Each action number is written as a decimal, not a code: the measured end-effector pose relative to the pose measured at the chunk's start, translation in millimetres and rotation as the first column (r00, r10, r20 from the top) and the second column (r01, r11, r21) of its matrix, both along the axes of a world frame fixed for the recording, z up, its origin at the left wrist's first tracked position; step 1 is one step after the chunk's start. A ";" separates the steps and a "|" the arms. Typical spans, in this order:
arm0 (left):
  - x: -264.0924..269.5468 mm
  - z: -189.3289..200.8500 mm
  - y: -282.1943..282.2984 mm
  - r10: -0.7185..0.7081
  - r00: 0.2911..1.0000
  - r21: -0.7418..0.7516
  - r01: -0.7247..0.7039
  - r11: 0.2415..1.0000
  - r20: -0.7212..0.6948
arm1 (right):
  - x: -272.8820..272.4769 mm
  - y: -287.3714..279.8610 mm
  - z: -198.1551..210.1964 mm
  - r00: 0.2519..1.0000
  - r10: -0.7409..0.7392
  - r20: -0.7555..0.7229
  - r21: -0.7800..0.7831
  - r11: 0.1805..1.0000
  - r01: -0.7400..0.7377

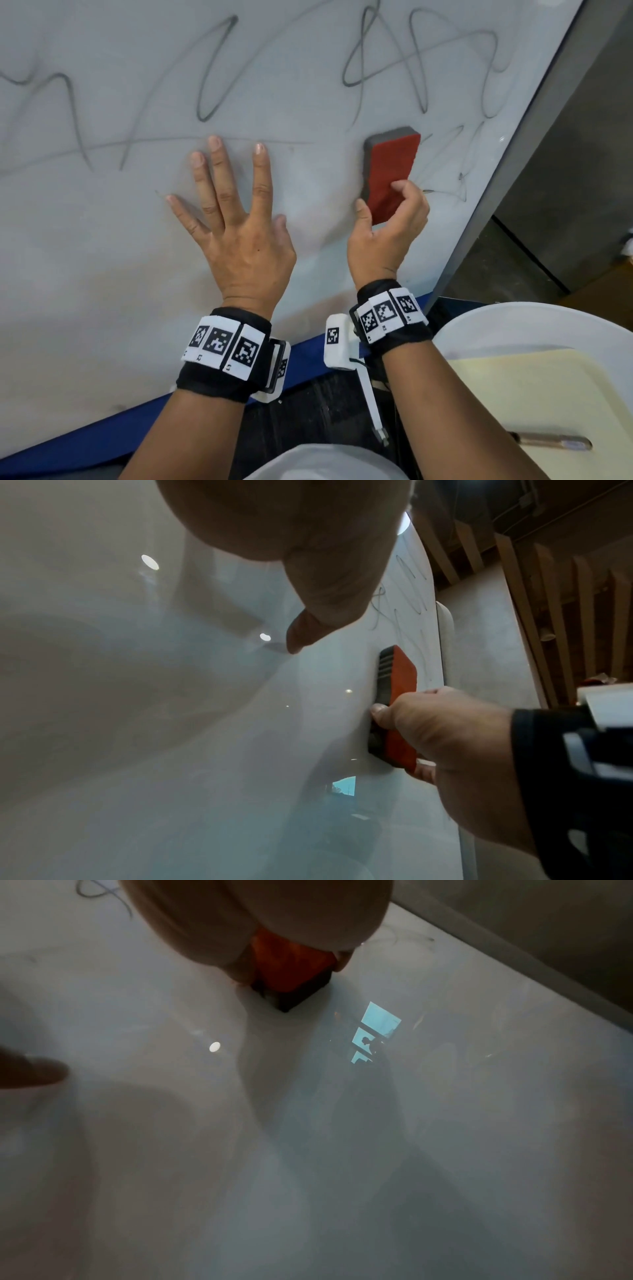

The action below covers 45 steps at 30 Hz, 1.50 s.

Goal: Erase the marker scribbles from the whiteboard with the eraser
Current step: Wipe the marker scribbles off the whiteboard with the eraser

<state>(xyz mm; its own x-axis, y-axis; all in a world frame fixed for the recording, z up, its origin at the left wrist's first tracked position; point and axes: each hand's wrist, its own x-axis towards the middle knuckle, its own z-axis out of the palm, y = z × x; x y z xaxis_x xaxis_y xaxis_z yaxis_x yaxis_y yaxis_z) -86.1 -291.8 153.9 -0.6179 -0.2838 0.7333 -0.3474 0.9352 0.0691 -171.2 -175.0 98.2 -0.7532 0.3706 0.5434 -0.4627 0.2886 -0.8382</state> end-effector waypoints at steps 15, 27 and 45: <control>-19.7 -8.7 23.3 -0.018 0.989 -0.060 0.027 0.998 0.144 | -12.8 14.0 6.0 0.996 -0.081 0.024 -0.074 0.994 0.083; -26.3 -10.4 27.2 0.000 0.996 -0.032 0.003 0.999 0.094 | -4.1 3.1 3.2 0.999 -0.031 -0.009 -0.052 0.998 0.031; -30.2 -14.5 27.9 -0.014 0.997 -0.030 0.016 0.999 0.079 | -30.0 28.3 0.5 0.998 -0.058 0.018 -0.102 0.993 0.060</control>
